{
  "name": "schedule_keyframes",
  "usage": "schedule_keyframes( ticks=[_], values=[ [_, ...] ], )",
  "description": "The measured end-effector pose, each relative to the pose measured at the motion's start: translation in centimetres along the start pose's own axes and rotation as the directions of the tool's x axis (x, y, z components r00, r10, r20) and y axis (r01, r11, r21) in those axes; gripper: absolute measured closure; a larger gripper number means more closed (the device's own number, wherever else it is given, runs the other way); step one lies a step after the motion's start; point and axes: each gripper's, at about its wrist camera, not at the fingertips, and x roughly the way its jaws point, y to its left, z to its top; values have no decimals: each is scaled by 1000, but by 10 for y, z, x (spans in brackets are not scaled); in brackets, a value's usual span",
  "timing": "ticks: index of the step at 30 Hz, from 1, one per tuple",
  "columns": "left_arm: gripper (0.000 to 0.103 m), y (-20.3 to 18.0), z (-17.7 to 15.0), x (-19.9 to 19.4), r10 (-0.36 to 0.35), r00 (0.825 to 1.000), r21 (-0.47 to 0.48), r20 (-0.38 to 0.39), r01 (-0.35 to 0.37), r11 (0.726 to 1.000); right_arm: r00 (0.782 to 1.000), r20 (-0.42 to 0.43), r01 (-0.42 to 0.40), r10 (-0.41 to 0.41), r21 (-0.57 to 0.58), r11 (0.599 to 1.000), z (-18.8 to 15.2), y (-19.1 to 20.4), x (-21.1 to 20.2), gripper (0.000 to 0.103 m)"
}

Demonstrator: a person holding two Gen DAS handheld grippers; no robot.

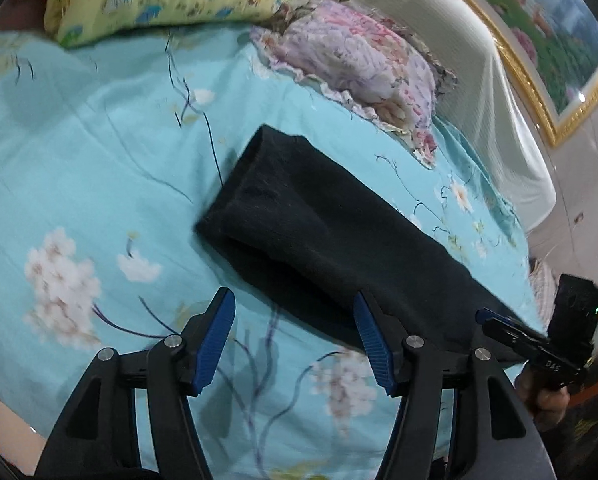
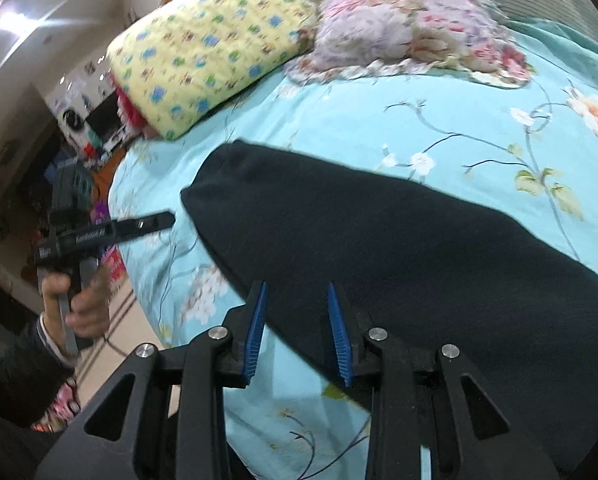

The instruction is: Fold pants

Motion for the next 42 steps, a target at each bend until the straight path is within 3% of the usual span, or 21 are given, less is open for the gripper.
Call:
schedule_keyframes(
  ticks=[5,8,13,21,29,35,40,42],
  values=[
    [37,-6,5,9,-13,999,-81,-34,10,997,999,30,27,-28,52,998,11,-19,-10,69],
    [35,-7,7,19,52,996,-120,-73,-60,991,997,60,38,-44,105,994,19,-35,-15,57],
    [35,-4,9,26,94,991,-180,-98,-110,977,991,91,85,-101,168,982,41,-63,-21,56],
    [35,3,13,37,112,988,-233,-107,-135,963,986,-9,167,-168,176,970,80,-111,11,56],
    [35,1,11,41,136,985,-207,-103,-155,966,986,-137,94,-90,23,995,78,-84,63,56],
    [35,-1,14,47,147,985,-185,-95,-163,969,968,-208,118,-142,-126,985,60,-59,80,55],
    [35,0,15,49,136,986,-189,-95,-152,970,981,-190,-20,31,60,998,84,-91,79,55],
    [35,1,16,49,133,987,-188,-93,-149,971,985,-167,-18,33,87,996,92,-102,79,55]
  ],
)
